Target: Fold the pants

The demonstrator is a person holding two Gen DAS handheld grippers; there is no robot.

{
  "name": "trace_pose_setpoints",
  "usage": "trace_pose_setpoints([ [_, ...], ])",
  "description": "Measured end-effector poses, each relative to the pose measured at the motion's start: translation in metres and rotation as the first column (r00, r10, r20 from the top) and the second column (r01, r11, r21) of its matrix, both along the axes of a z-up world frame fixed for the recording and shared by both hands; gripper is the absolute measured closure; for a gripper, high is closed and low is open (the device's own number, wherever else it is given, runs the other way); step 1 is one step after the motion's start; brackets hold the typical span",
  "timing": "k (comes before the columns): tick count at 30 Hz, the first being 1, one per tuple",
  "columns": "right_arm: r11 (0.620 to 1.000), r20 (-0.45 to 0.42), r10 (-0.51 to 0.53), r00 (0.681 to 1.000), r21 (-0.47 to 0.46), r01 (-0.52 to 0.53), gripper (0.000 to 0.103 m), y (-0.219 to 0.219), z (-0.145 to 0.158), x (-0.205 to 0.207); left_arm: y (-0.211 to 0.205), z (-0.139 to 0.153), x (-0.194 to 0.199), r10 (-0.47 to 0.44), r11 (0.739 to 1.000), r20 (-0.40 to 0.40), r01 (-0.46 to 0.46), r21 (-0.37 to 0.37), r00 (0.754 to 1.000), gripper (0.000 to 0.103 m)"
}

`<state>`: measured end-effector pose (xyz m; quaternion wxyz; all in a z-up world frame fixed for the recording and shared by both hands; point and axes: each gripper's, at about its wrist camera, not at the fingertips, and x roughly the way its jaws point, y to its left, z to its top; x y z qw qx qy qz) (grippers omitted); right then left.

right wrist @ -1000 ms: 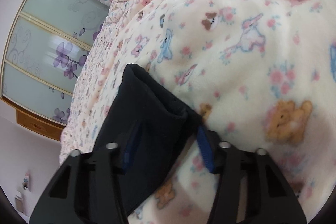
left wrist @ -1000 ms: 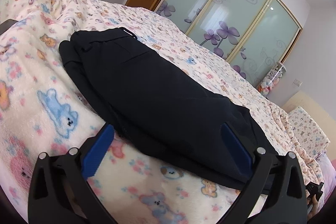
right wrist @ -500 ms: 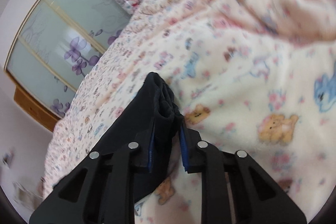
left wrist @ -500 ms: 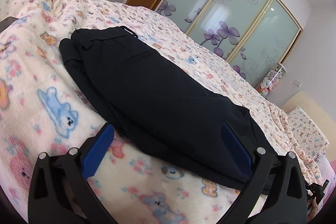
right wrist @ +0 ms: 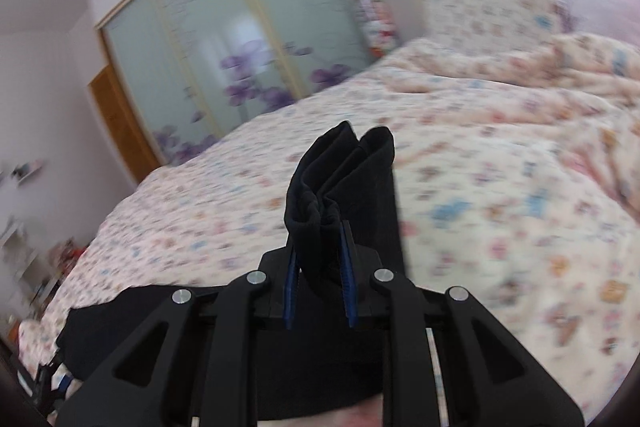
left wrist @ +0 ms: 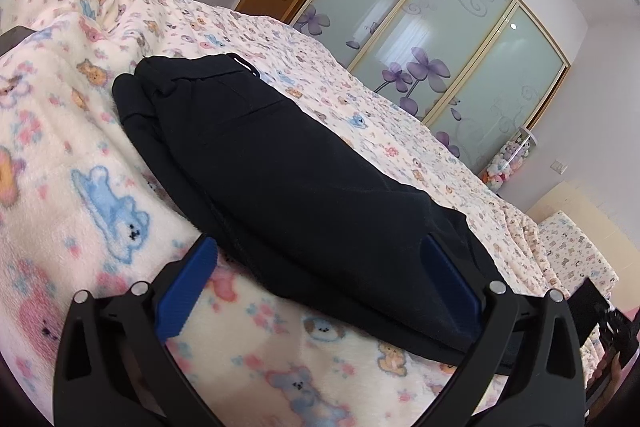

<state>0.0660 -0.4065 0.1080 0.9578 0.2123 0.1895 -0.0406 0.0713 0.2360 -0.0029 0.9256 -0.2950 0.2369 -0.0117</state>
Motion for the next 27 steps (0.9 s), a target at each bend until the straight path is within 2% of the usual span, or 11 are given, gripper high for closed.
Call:
trace_pose_setpoints([
  [5,0.990,0.008,0.141,0.990,-0.007,-0.141,0.084,0.063,0.011,0.026,0.000,0.002,-0.003,-0.002,1.000,0.012,0.002,-0.012,1.000,0.002],
  [8,0.973,-0.011,0.229,0.973,-0.018,-0.229,0.084,0.109,0.009,0.042,0.000,0.002,-0.004,-0.002,1.000,0.019,0.003,-0.015,1.000,0.002],
  [12,0.939,-0.038,0.344,0.938,-0.019,-0.345,0.084,0.169,-0.003,0.061,-0.001,0.004,-0.005,-0.004,1.000,0.028,0.004,-0.016,1.000,0.002],
  [17,0.876,-0.100,0.475,0.874,-0.044,-0.481,0.084,0.250,-0.026,0.075,-0.001,0.004,-0.004,-0.004,1.000,0.025,0.005,-0.014,1.000,0.002],
  [19,0.860,-0.132,0.497,0.858,-0.057,-0.507,0.084,0.271,-0.037,0.077,-0.001,0.004,-0.005,-0.005,1.000,0.025,0.006,-0.014,1.000,0.002],
  [23,0.853,-0.154,0.495,0.855,-0.100,-0.511,0.084,0.292,-0.048,0.079,-0.001,0.005,-0.005,-0.009,1.000,0.029,0.009,-0.016,1.000,0.002],
  [25,0.838,-0.212,0.502,0.839,-0.123,-0.532,0.084,0.300,-0.057,0.082,-0.001,0.005,-0.005,-0.011,1.000,0.028,0.011,-0.015,1.000,0.002],
  [27,0.807,-0.322,0.501,0.804,-0.163,-0.568,0.084,0.314,-0.072,0.087,-0.001,0.005,-0.005,-0.012,1.000,0.029,0.012,-0.017,0.999,0.002],
])
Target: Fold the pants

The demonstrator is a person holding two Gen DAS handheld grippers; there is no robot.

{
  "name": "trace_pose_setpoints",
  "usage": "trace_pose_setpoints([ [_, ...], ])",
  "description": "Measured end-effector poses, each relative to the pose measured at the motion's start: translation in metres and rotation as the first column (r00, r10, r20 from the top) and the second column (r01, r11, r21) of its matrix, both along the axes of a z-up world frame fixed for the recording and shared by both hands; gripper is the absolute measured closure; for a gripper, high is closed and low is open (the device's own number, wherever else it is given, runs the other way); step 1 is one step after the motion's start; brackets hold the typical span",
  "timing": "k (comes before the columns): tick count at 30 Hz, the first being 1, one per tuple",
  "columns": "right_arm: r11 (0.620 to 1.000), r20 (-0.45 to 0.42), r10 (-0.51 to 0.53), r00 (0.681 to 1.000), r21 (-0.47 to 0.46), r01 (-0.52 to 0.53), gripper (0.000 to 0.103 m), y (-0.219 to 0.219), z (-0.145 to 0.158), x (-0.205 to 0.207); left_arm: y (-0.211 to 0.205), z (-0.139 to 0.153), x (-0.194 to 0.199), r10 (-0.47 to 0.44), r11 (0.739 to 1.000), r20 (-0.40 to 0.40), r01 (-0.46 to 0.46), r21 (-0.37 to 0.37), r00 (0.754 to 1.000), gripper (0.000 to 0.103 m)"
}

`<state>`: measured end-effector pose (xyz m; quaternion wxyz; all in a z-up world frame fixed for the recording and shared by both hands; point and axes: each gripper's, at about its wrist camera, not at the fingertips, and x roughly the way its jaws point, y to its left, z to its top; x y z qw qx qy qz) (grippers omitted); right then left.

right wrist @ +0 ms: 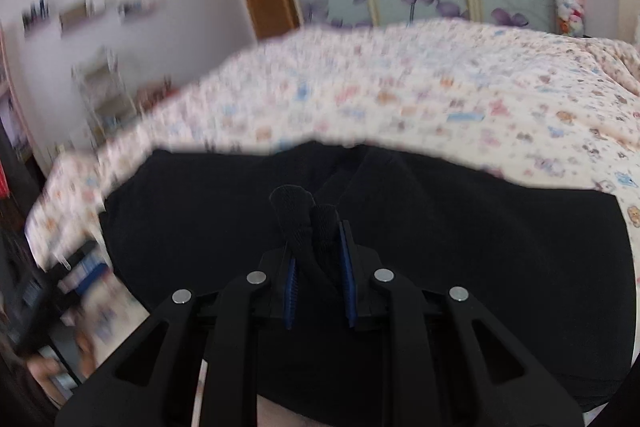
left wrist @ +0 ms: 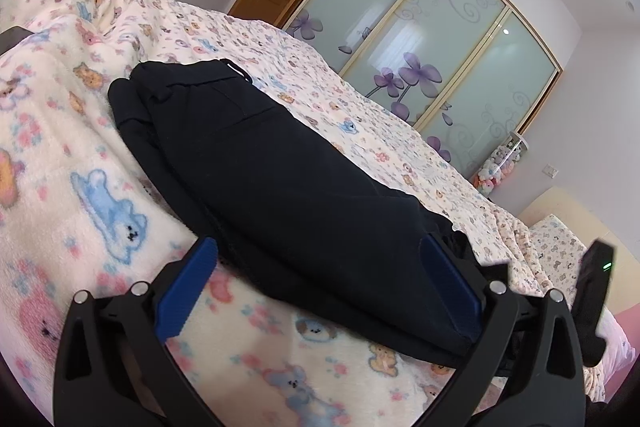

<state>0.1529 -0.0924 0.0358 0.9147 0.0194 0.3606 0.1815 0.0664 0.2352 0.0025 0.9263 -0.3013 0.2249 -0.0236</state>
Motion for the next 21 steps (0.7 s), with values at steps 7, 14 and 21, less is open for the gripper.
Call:
trace_pose_setpoints([
  [7,0.985,-0.068,0.097,0.993,-0.137,-0.105,0.046,0.018,-0.015,-0.017,0.000,0.000,0.000,-0.001,1.000,0.000,0.001,-0.001,1.000,0.002],
  [14,0.992,0.112,0.093,0.989,-0.100,-0.082,0.062,0.002,0.011,-0.040,0.000,0.000,0.000,-0.001,1.000,0.000,0.001,-0.002,1.000,0.002],
  [21,0.982,0.025,0.126,0.992,-0.144,-0.121,0.074,0.015,-0.009,-0.028,0.000,0.000,0.000,-0.003,1.000,0.002,0.003,-0.004,1.000,0.002],
])
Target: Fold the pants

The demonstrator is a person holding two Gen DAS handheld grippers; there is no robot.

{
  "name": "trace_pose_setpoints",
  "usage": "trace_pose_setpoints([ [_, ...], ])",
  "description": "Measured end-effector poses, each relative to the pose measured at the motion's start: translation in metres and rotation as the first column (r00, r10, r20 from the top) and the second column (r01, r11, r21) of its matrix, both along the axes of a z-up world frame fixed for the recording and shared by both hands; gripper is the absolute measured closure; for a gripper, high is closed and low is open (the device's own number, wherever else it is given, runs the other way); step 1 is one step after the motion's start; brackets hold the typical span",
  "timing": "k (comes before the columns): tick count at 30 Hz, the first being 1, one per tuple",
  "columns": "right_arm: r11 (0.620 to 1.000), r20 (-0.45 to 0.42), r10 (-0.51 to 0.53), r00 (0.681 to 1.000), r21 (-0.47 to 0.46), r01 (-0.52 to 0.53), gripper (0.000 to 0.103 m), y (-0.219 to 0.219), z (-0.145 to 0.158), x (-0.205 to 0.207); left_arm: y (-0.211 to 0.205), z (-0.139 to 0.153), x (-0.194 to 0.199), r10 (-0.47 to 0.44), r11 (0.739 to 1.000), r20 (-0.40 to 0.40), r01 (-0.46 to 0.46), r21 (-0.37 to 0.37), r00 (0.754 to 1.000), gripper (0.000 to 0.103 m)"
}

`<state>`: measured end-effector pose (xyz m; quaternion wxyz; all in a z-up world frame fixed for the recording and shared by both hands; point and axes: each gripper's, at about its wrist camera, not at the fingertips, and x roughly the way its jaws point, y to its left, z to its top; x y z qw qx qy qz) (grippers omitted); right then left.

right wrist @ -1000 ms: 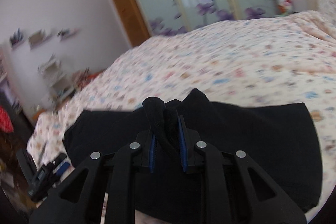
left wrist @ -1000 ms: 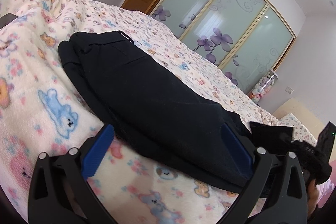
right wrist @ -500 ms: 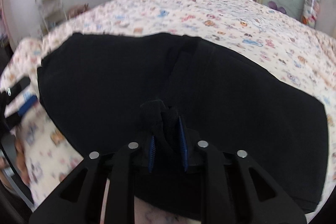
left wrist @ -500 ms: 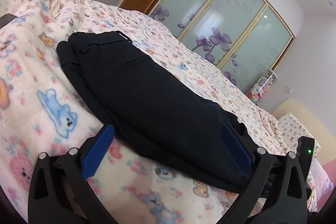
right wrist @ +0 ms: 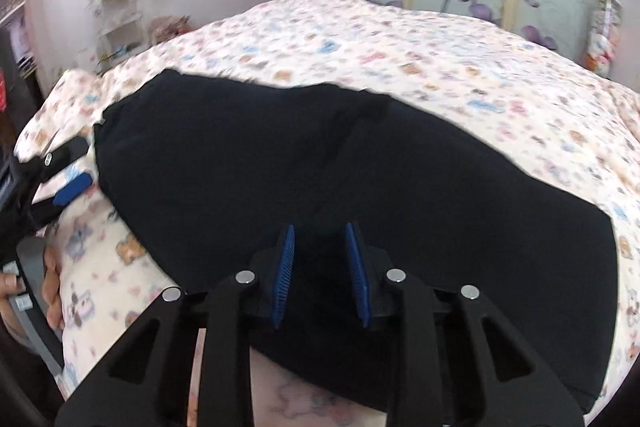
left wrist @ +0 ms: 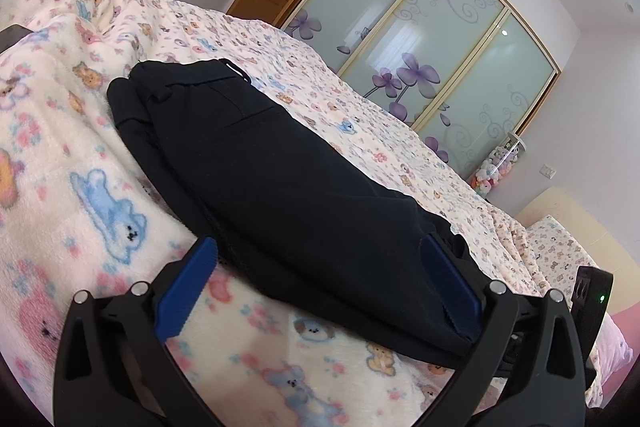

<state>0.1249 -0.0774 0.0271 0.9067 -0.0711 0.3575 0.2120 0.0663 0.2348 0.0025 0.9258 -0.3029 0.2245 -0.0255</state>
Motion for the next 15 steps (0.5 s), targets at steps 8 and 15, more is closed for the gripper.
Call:
trace_pose_setpoints([
  [8,0.998,-0.018,-0.043,0.999,0.047,0.044,0.090,-0.009,0.000,0.008,0.000,-0.001,0.001,-0.001,1.000,-0.004,0.001,-0.002,1.000,0.002],
  [15,0.984,0.084,-0.019,0.996,0.178,0.004,0.090,-0.008,0.039,-0.004,-0.002,-0.002,0.001,-0.001,1.000,-0.007,0.001,-0.001,1.000,0.002],
])
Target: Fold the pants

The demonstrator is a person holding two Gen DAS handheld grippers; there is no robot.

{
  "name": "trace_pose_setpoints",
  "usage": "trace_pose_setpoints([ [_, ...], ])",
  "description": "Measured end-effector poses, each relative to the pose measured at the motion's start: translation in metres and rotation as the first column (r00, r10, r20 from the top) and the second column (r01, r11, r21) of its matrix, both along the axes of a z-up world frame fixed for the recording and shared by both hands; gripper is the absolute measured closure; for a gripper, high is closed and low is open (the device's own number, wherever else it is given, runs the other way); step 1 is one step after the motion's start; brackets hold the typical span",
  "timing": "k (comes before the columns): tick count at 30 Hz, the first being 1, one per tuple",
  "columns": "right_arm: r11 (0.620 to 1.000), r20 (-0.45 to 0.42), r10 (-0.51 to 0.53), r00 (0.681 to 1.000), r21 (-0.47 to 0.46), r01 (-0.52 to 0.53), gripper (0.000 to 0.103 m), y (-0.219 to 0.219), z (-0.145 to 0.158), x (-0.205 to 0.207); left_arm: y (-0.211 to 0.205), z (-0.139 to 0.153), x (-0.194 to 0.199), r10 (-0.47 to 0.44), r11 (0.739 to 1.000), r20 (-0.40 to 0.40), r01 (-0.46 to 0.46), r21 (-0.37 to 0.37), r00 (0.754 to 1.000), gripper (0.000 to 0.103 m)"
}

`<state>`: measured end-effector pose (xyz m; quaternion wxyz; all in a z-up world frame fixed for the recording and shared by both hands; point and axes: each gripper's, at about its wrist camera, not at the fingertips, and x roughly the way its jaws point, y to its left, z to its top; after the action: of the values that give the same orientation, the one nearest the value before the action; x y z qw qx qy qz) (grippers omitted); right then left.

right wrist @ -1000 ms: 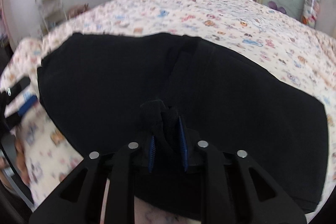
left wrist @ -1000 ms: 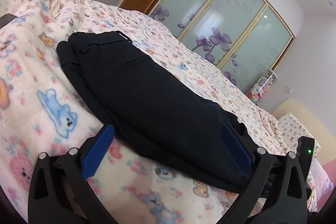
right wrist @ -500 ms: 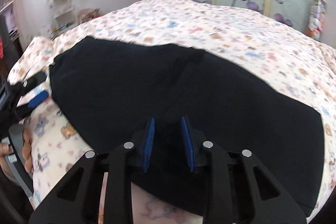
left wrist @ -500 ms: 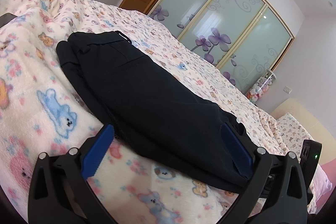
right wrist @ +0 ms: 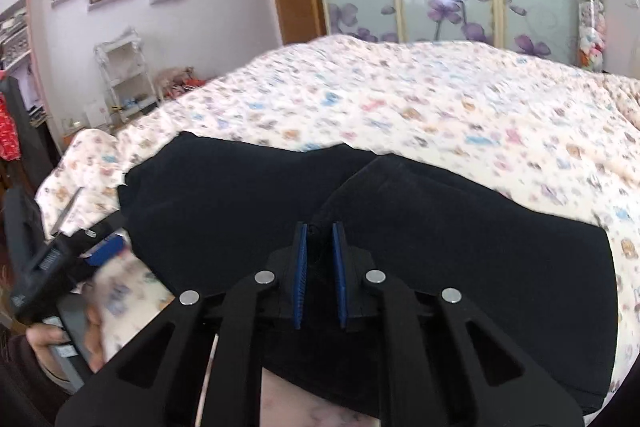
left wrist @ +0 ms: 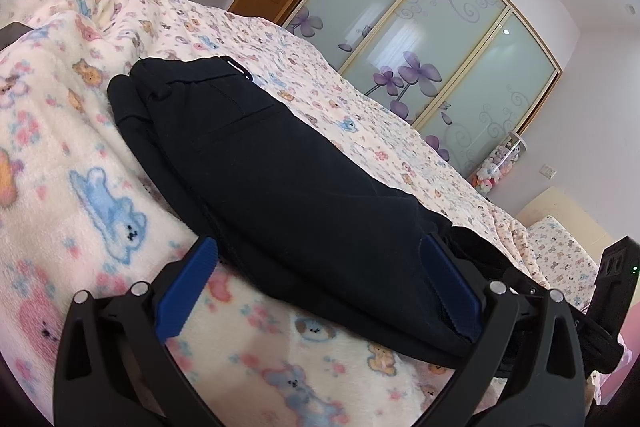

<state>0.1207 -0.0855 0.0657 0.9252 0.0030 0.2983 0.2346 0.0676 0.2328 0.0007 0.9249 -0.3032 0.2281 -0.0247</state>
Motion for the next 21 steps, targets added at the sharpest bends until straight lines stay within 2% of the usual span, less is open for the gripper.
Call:
trace_pose_setpoints([
  [2,0.998,-0.031,0.031,0.999,-0.060,-0.033,0.090,0.015,-0.014,0.003,0.000,0.000,0.000,0.000,1.000,0.000,0.000,-0.001,1.000,0.002],
  [4,0.982,-0.125,0.033,0.992,-0.183,-0.056,0.089,0.032,-0.048,0.014,0.000,0.000,0.000,-0.001,1.000,0.000,0.001,-0.003,1.000,0.002],
  [5,0.978,-0.144,0.032,0.989,-0.201,-0.061,0.088,0.034,-0.057,0.016,0.000,-0.001,0.000,-0.001,1.000,-0.001,0.001,-0.003,1.000,0.002],
  [7,0.976,-0.148,0.024,0.989,-0.209,-0.055,0.085,0.035,-0.058,0.017,0.000,-0.001,0.001,-0.002,1.000,-0.004,0.002,-0.007,1.000,0.002],
  [8,0.977,-0.154,0.029,0.988,-0.203,-0.060,0.077,0.034,-0.053,0.016,-0.001,-0.002,0.001,-0.002,1.000,-0.005,0.002,-0.009,1.000,0.002],
  [10,0.984,-0.145,0.045,0.988,-0.165,-0.069,0.066,0.031,-0.044,0.012,0.002,-0.002,0.002,-0.002,1.000,-0.009,0.002,-0.010,1.000,0.002],
  [12,0.994,-0.100,0.063,0.993,-0.085,-0.072,0.065,0.024,-0.032,0.005,0.001,-0.003,0.002,-0.003,1.000,-0.012,0.003,-0.012,1.000,0.002],
  [13,0.996,-0.105,0.058,0.993,-0.064,-0.065,0.061,0.023,-0.033,0.005,0.003,-0.004,0.003,-0.003,1.000,-0.012,0.003,-0.014,1.000,0.002],
  [14,0.996,-0.139,0.049,0.989,-0.072,-0.060,0.060,0.024,-0.039,0.010,0.003,-0.004,0.003,-0.003,1.000,-0.013,0.003,-0.014,1.000,0.002],
  [15,0.992,-0.221,0.048,0.974,-0.105,-0.072,0.059,0.028,-0.055,0.019,0.003,-0.005,0.003,-0.005,1.000,-0.017,0.004,-0.017,1.000,0.002],
  [17,0.990,-0.205,0.055,0.977,-0.118,-0.080,0.059,0.028,-0.058,0.019,0.003,-0.007,0.004,-0.009,1.000,-0.021,0.008,-0.025,1.000,0.002],
  [18,0.993,-0.202,0.051,0.978,-0.093,-0.071,0.059,0.024,-0.051,0.016,0.004,-0.007,0.004,-0.011,1.000,-0.022,0.010,-0.029,1.000,0.002],
  [19,0.998,-0.179,0.054,0.982,-0.020,-0.059,0.059,0.012,-0.039,0.009,0.005,-0.007,0.003,-0.015,0.999,-0.020,0.014,-0.034,1.000,0.002],
  [21,0.997,-0.123,0.038,0.992,0.069,-0.029,0.059,-0.008,-0.024,-0.007,0.008,-0.005,0.002,-0.029,0.998,-0.028,0.028,-0.048,0.999,0.002],
])
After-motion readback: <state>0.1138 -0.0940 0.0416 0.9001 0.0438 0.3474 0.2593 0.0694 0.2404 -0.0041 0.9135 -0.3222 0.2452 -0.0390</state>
